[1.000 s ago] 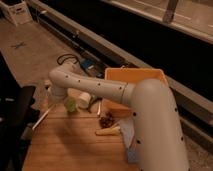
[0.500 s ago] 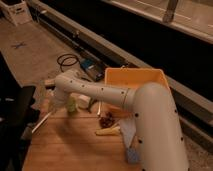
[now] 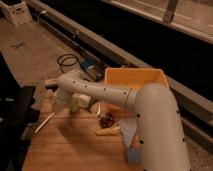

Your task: Place brush in plastic cup

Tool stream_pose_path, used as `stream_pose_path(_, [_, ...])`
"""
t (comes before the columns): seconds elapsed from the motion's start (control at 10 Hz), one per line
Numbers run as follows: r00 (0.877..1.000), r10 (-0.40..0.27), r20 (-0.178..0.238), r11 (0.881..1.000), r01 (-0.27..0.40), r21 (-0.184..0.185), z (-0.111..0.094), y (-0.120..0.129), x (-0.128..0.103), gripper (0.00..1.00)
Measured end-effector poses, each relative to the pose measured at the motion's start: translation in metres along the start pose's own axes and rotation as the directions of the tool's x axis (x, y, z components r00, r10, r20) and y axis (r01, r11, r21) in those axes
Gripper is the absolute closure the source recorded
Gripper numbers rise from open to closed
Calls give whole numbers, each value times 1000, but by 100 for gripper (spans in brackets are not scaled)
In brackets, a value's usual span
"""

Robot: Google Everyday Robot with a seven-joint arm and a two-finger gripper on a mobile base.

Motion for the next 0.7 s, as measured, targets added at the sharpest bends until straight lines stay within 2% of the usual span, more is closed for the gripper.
stream_pose_path(0.1, [1000,-2,-8,1000,2,-4,-2,-2,4,24])
stream_pose_path(0.2, [1000,-6,-16,1000,6,-6,-5,-4,7,20])
stream_pose_path(0.5, [999,-14,-43,1000,14,-18,-13,-7,11,20])
stream_pose_path(0.7, [995,-16,-94,1000,14,-22,-31,-11,10,20])
